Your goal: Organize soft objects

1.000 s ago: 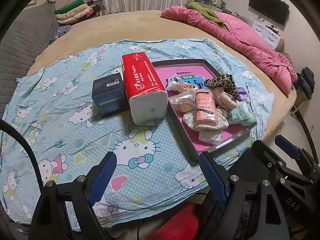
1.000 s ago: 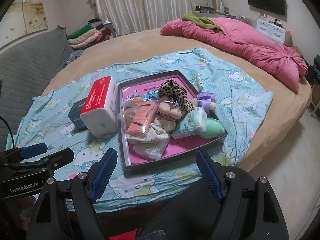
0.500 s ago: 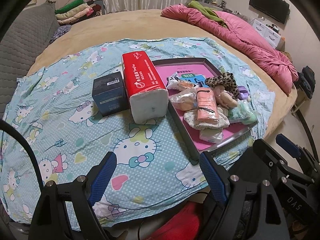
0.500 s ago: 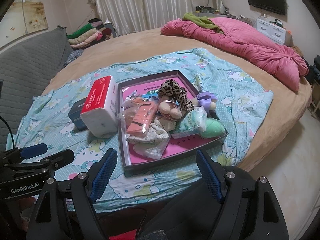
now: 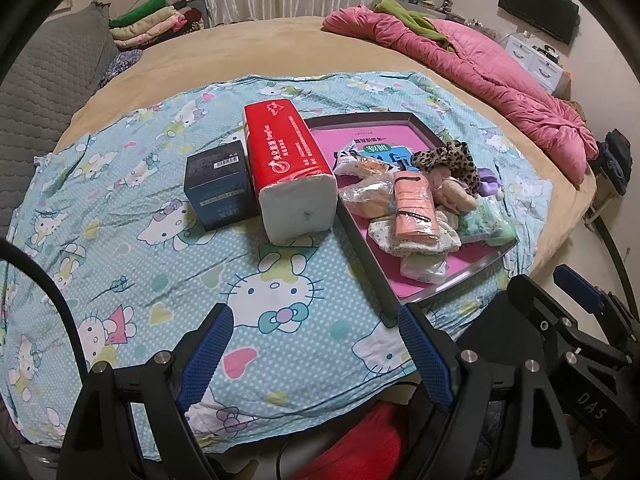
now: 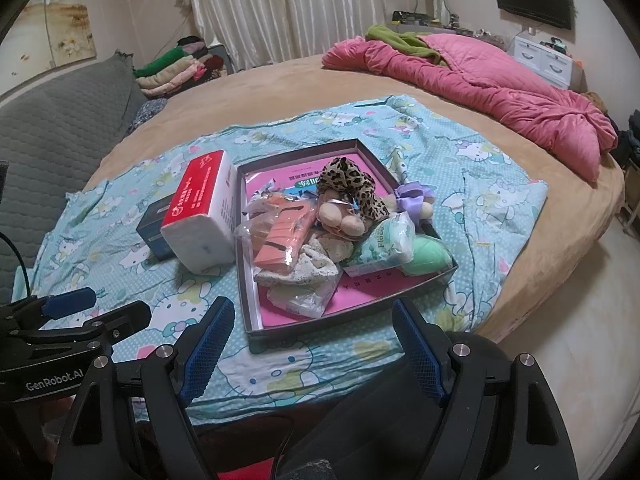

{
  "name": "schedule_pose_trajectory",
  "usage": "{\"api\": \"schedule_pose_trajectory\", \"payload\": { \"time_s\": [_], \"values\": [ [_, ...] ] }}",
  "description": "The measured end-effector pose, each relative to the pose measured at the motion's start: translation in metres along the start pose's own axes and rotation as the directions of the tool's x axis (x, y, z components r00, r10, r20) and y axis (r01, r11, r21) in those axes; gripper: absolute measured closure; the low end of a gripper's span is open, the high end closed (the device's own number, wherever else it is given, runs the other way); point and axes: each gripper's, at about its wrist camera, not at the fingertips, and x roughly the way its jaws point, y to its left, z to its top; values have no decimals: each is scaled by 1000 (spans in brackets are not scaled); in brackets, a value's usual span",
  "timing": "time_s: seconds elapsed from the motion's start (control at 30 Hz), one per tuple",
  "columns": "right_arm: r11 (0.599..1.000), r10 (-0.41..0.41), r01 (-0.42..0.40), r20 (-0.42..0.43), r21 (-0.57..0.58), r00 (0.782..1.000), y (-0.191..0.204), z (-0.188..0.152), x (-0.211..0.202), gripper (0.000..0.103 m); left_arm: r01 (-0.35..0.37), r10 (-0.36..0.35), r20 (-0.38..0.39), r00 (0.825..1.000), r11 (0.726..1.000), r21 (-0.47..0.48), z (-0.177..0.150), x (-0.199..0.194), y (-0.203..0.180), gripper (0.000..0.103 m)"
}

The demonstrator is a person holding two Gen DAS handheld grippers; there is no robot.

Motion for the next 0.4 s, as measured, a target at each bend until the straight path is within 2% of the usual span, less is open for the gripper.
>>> {"api": "schedule_pose_trajectory", "payload": {
  "time_s": [0.4],
  "values": [
    [1000, 0, 0, -11, 19, 1000, -5, -1, 3, 21, -16, 16, -10, 1000, 1000, -9, -3, 8, 4, 19]
  ]
}}
